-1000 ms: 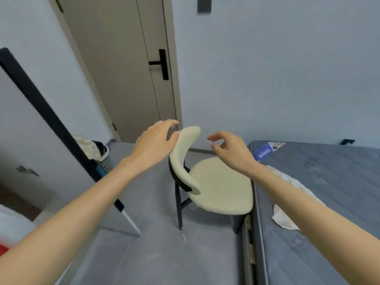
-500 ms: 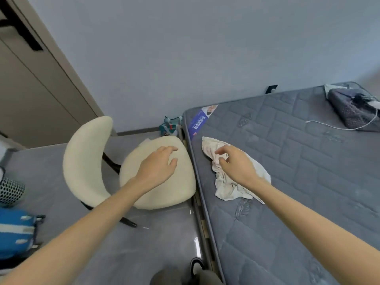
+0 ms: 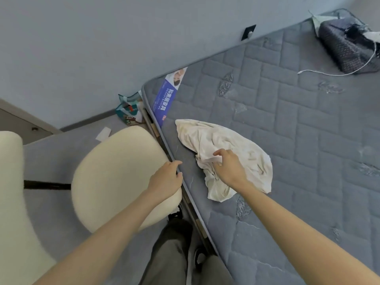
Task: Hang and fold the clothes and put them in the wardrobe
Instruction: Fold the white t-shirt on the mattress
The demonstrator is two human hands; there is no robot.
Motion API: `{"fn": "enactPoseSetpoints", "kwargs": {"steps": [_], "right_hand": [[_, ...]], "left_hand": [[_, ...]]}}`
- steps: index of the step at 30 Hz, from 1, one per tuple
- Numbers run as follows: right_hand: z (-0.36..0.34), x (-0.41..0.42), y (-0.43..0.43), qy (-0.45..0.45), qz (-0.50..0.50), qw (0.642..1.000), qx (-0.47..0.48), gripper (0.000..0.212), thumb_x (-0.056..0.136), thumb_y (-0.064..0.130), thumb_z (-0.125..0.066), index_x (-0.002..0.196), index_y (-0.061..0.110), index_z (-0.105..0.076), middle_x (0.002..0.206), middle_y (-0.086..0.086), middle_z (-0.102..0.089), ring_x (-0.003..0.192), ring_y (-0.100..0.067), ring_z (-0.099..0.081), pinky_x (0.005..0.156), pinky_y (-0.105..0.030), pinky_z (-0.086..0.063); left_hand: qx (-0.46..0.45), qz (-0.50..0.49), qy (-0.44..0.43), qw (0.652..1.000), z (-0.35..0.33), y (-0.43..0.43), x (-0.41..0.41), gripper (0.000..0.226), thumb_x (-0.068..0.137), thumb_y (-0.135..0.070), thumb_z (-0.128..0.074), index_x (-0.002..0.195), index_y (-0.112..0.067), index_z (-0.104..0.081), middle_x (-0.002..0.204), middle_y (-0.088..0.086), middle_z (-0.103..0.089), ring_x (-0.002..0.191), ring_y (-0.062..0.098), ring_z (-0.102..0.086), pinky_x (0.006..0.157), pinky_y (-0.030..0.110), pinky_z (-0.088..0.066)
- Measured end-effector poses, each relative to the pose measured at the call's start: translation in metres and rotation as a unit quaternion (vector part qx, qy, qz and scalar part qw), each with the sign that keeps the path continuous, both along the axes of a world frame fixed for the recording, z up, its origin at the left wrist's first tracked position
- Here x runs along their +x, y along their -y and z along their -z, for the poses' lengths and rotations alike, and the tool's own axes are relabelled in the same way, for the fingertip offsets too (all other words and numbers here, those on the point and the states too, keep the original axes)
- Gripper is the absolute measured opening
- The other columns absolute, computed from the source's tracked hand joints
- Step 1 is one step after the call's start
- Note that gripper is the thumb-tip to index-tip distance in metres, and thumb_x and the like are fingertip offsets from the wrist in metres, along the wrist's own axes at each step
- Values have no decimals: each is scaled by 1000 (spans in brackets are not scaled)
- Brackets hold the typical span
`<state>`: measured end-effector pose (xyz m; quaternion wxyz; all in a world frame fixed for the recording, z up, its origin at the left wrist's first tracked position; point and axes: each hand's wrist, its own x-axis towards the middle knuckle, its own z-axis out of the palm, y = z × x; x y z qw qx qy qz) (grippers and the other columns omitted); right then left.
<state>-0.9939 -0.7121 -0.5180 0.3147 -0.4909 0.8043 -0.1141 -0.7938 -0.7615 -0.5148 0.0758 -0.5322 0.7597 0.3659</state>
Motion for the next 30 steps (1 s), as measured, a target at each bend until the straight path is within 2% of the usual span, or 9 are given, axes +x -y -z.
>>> {"fn": "enactPoseSetpoints", "kwargs": {"steps": [8,11,14,17,21,24,26,28,30], "right_hand": [[112,10,47,-105,5,993,44,56,90,38,-55,139,19,-35,144,-5,-33,127,-30,-35,98,-43,-37],[137,6,59,-156,8,987,41,35,93,29,-51,126,19,-46,128,-2,-51,116,-26,-46,96,-38,-33],[133,-1,60,-11,87,996,-20,12,90,16,-50,98,16,-60,98,4,-64,92,-17,-58,85,-33,-41],[103,1,42,199,133,971,-22,9,85,15,-66,86,23,-66,79,17,-64,68,3,-56,67,-15,-44],[74,1,8,363,138,917,89,11,81,4,-72,91,10,-73,83,0,-69,76,-7,-60,72,-17,-46],[63,-10,5,392,141,901,121,12,87,4,-65,97,4,-69,86,-1,-66,76,-5,-58,71,-14,-41],[58,-15,9,365,154,913,101,9,92,4,-57,99,8,-61,76,2,-58,63,-1,-50,60,-11,-36],[54,-20,15,316,175,931,59,7,97,6,-48,98,12,-51,70,3,-48,54,-3,-39,51,-14,-31],[45,-24,24,279,191,941,2,6,99,9,-44,95,12,-48,66,2,-44,49,-1,-32,48,-15,-28]], "left_hand": [[37,19,-41,998,92,66,-20,45,97,-23,-43,141,-22,-40,130,3,-51,108,20,-54,90,31,-42],[65,0,-65,996,116,78,-26,43,97,-23,-45,139,-21,-43,127,2,-54,107,18,-55,89,28,-42],[133,-96,-111,980,127,89,-34,36,97,-25,-44,133,-23,-50,119,-4,-57,107,13,-54,88,24,-39],[232,-205,-131,942,127,102,-49,30,98,-41,-42,119,-26,-57,121,-4,-61,107,14,-56,89,32,-44],[418,-269,-102,862,121,103,-67,52,80,-68,-55,114,-30,-53,111,-7,-61,100,15,-58,80,35,-45],[407,-269,-108,866,130,90,-77,42,81,-34,-72,115,-15,-55,112,2,-65,90,17,-64,70,30,-52],[386,-329,-155,848,130,85,-81,18,87,-11,-62,105,-8,-58,107,13,-66,80,20,-66,59,27,-56],[358,-381,-210,826,123,87,-82,9,89,-6,-56,98,-8,-58,98,13,-64,69,20,-66,53,25,-56],[303,-369,-237,846,113,93,-80,5,88,-8,-58,91,-11,-59,89,10,-63,62,17,-64,53,22,-55]]}}
